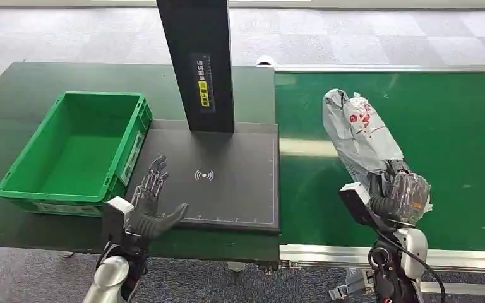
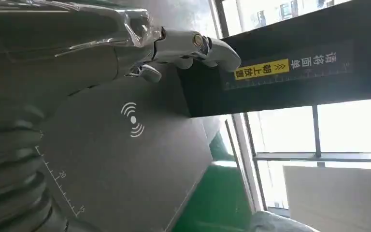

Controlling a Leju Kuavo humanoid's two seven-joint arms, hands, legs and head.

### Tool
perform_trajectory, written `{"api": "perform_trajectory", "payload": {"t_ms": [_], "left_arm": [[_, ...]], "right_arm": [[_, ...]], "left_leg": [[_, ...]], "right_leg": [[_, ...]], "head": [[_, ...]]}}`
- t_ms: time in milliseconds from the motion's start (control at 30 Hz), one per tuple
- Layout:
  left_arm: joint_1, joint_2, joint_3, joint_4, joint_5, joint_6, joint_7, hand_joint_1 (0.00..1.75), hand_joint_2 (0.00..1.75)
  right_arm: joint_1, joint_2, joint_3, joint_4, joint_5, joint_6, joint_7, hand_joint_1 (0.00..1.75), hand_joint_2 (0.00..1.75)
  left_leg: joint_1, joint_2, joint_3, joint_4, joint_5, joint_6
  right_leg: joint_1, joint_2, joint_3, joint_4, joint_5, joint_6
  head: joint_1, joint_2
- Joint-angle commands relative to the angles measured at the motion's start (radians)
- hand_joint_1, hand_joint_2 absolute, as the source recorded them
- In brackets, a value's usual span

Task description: Moved the parcel from conveyor to table for the left to box.

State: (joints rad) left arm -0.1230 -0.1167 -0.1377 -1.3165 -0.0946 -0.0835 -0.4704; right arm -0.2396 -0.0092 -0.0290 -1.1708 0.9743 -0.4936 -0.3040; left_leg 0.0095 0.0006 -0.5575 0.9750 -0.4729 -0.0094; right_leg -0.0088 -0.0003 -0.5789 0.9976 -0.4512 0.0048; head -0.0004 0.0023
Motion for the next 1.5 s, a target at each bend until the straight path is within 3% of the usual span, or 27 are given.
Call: {"api": "perform_trajectory", "payload": {"t_ms": [33, 200, 300, 433, 867, 967, 1333, 1500], "left_arm": [[-0.039, 0.023, -0.026, 0.076, 0.007, -0.002, -0.005, 0.0, 1.75], [-0.054, 0.019, -0.033, 0.099, 0.01, -0.008, -0.01, 0.0, 1.75], [-0.07, 0.019, -0.041, 0.119, 0.011, -0.009, -0.014, 0.0, 1.75], [-0.077, 0.019, -0.045, 0.129, 0.013, -0.009, -0.02, 0.0, 1.75], [-0.077, 0.02, -0.045, 0.129, 0.013, -0.009, -0.021, 0.0, 1.75], [-0.105, 0.025, -0.065, 0.158, 0.023, -0.024, -0.031, 0.0, 1.75], [-0.173, 0.02, -0.103, 0.239, 0.035, -0.036, -0.041, 0.0, 1.75], [-0.232, 0.021, -0.109, 0.249, 0.049, -0.034, -0.05, 0.0, 1.75]], "right_arm": [[0.006, 0.001, 0.141, -0.055, 0.002, 0.016, -0.033, 1.75, 1.75], [0.019, -0.007, 0.22, -0.057, 0.058, -0.008, -0.014, 1.75, 1.75], [-0.001, 0.001, 0.306, 0.017, 0.168, -0.022, 0.01, 1.75, 1.75], [-0.03, 0.022, 0.398, 0.112, 0.2, -0.03, 0.017, 1.75, 1.75], [-0.038, 0.013, 0.405, 0.12, 0.196, -0.032, 0.019, 1.75, 1.75], [-0.063, 0.019, 0.537, 0.214, 0.213, 0.05, 0.019, 1.75, 1.75], [-0.067, 0.035, 0.672, 0.311, 0.257, 0.172, 0.014, 1.75, 1.75], [-0.181, 0.052, 0.765, 0.493, 0.351, 0.184, 0.003, 1.75, 1.75]], "left_leg": [[0.0, 0.001, 0.001, 0.0, 0.0, 0.0], [0.0, 0.001, 0.002, -0.002, 0.0, 0.0], [0.0, 0.0, 0.001, -0.001, 0.0, 0.0], [0.001, 0.002, 0.002, -0.001, 0.0, 0.0], [0.001, 0.001, 0.002, -0.001, 0.0, 0.0], [0.0, 0.001, 0.002, -0.002, 0.0, 0.0], [0.0, 0.0, 0.002, -0.002, 0.0, 0.0], [0.0, 0.001, 0.0, 0.0, 0.0, 0.0]], "right_leg": [[0.0, 0.001, 0.0, 0.0, 0.0, 0.0], [0.0, 0.001, 0.002, -0.002, 0.0, -0.001], [0.0, 0.0, 0.001, -0.001, 0.0, 0.0], [0.001, 0.002, 0.001, -0.001, 0.001, 0.0], [0.001, 0.001, 0.002, -0.002, 0.0, 0.0], [0.001, 0.001, 0.002, -0.001, 0.001, -0.001], [0.001, 0.0, 0.003, -0.002, 0.0, 0.0], [0.001, 0.001, 0.0, 0.0, 0.001, 0.0]], "head": [[0.0, 0.0], [0.0, 0.0], [0.0, 0.0], [0.0, 0.0], [0.0, 0.0], [0.0, 0.0], [0.0, 0.0], [0.0, 0.0]]}}
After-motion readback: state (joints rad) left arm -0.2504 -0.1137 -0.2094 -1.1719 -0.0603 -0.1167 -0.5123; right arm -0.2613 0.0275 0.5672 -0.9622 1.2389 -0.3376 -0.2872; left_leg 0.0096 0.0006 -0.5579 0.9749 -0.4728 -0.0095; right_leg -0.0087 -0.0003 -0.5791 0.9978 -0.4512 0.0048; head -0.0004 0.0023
